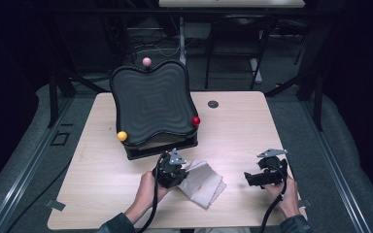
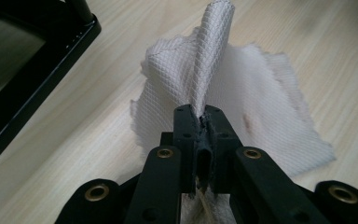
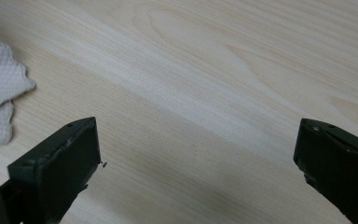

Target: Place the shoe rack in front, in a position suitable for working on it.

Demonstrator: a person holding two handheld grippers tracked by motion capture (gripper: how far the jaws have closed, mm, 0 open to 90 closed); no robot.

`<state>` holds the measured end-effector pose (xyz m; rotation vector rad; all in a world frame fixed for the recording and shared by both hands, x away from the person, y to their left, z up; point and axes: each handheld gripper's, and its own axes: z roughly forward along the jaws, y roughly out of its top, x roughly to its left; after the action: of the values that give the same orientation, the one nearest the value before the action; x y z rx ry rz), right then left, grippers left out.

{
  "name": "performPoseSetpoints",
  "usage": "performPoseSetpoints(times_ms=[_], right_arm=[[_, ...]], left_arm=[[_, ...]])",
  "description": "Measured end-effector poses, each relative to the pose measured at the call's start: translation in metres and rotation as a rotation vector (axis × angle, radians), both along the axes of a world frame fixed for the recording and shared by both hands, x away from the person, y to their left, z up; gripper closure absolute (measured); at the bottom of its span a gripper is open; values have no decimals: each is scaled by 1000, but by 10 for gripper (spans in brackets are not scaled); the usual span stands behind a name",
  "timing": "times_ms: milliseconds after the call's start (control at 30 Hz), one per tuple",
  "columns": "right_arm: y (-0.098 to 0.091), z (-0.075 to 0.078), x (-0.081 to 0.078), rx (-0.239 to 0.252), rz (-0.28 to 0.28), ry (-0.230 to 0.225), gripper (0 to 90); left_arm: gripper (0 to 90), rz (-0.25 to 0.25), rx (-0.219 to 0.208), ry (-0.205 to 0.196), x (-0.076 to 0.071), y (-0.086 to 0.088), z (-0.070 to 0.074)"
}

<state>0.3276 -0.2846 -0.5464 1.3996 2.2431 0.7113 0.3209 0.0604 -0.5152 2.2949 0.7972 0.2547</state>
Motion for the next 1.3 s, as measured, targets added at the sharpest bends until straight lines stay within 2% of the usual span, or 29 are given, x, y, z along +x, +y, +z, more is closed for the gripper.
performPoseSetpoints(times_ms=[267, 567, 900, 1300], right_arm=[[0, 0, 0, -5, 0, -6, 0], [0, 0, -1, -10, -1, -11, 0], [1, 0, -1, -10, 2, -9, 0], [2, 1, -1, -16, 3, -15, 0]], left_arm=[[845, 13, -36, -14, -7, 17, 20], [845, 35, -64, -35, -11, 33, 35], [845, 59, -74, -42, -19, 47, 42], [844, 128, -88, -48, -33, 85, 47]])
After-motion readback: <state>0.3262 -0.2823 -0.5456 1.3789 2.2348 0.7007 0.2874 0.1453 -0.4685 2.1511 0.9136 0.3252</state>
